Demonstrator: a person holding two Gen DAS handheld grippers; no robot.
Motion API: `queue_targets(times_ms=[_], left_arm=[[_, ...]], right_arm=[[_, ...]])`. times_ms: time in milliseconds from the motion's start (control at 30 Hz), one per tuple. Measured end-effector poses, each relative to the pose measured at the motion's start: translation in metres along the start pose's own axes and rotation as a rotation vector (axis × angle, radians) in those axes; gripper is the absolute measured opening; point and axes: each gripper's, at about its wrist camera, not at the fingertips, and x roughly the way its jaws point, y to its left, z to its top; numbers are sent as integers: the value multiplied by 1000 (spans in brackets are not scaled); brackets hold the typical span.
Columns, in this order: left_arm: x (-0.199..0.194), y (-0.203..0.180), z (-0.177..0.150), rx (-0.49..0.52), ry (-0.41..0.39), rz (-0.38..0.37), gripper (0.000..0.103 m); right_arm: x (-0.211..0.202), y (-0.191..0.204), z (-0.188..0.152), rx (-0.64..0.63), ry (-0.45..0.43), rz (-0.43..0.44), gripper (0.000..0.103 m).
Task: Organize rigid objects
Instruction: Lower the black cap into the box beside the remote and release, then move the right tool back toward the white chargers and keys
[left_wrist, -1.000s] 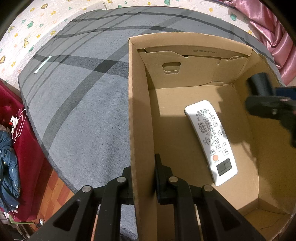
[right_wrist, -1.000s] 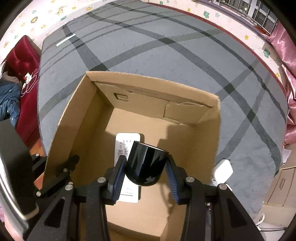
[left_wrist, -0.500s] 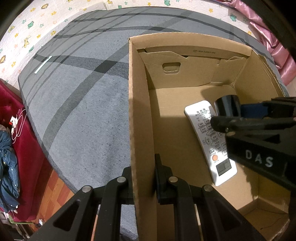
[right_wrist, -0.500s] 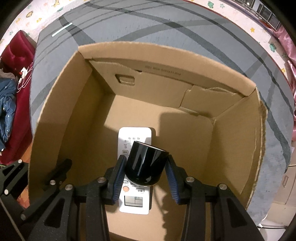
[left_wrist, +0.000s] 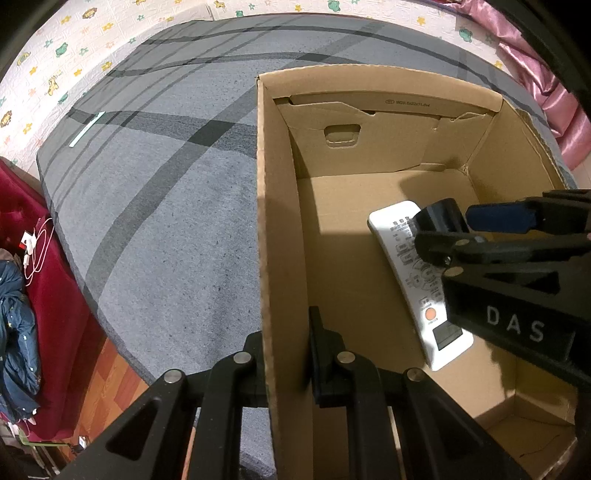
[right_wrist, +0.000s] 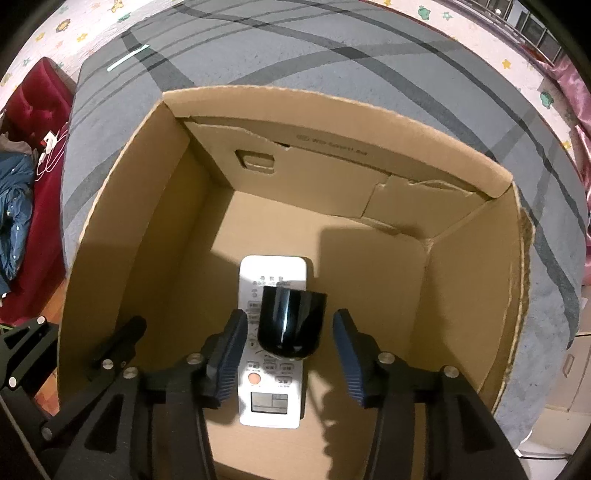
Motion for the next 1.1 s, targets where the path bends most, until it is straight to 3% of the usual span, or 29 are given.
queue_targets(times_ms=[133, 600, 933, 1100], left_arm=[[0, -1, 0, 0, 1, 1, 14], [0, -1, 0, 2, 2, 11, 14], [0, -1, 0, 1, 3, 13, 14], [0, -1, 1, 5, 4, 17, 14]], right_arm=[[-4, -1, -2, 10, -11, -2, 68], [-38, -10, 4, 12, -94, -38, 83], [-69, -31, -1, 37, -141, -38, 102], [-84, -47, -4, 48, -167, -36, 103]])
